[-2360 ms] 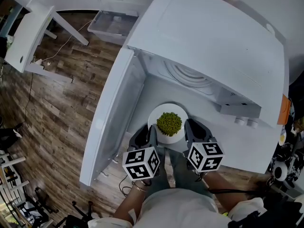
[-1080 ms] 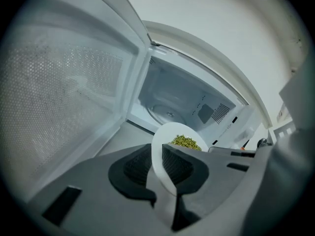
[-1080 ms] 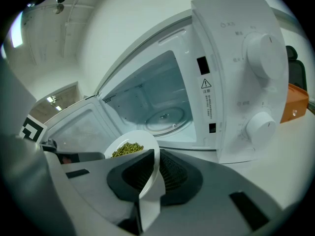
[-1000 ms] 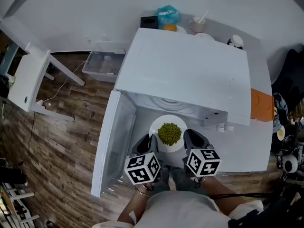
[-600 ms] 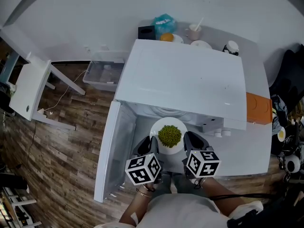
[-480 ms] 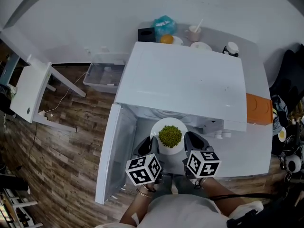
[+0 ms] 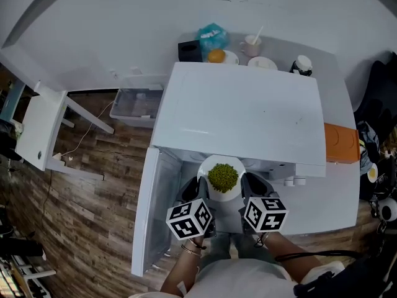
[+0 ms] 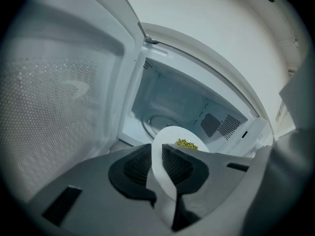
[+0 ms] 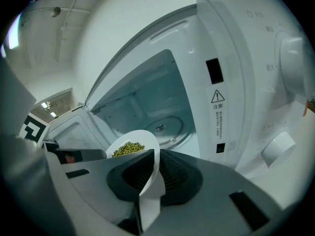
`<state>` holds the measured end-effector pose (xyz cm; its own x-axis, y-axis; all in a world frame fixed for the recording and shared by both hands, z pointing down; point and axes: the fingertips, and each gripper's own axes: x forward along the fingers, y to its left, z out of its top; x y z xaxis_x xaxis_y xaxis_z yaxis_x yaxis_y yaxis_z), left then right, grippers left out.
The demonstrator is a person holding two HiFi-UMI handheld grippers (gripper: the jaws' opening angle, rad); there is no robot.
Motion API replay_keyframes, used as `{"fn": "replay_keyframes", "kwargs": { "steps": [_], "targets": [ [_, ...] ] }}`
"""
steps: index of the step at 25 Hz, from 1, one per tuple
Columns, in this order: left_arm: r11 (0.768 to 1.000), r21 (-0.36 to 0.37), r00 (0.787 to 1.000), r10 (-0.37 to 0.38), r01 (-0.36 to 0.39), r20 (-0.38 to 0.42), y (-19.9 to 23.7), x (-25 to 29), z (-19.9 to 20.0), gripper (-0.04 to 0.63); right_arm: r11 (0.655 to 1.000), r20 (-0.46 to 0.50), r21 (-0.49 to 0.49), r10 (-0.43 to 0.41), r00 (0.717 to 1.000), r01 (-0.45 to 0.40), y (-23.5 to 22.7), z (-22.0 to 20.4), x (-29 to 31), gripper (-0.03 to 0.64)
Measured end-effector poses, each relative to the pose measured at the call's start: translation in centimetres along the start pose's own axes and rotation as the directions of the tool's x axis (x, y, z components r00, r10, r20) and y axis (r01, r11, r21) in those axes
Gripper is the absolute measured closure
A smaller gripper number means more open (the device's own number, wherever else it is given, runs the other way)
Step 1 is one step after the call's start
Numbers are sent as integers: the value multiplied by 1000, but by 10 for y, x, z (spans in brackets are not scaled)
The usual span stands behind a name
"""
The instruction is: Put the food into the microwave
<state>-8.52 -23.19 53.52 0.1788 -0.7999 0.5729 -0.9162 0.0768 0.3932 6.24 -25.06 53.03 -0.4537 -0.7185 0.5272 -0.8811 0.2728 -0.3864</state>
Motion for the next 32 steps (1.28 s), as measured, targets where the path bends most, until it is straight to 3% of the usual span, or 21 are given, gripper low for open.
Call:
{"fn": "replay_keyframes", "kwargs": {
  "steps": [19, 32],
  "targets": [
    [999, -29, 998, -18, 20, 68, 20, 43, 24, 526, 997, 82, 63, -44, 996, 39, -3, 15, 43, 571],
    [995, 79, 990, -65, 55, 127, 13, 66, 31, 526, 990, 141, 83, -128, 982, 118, -15, 19, 52, 571]
  ]
}}
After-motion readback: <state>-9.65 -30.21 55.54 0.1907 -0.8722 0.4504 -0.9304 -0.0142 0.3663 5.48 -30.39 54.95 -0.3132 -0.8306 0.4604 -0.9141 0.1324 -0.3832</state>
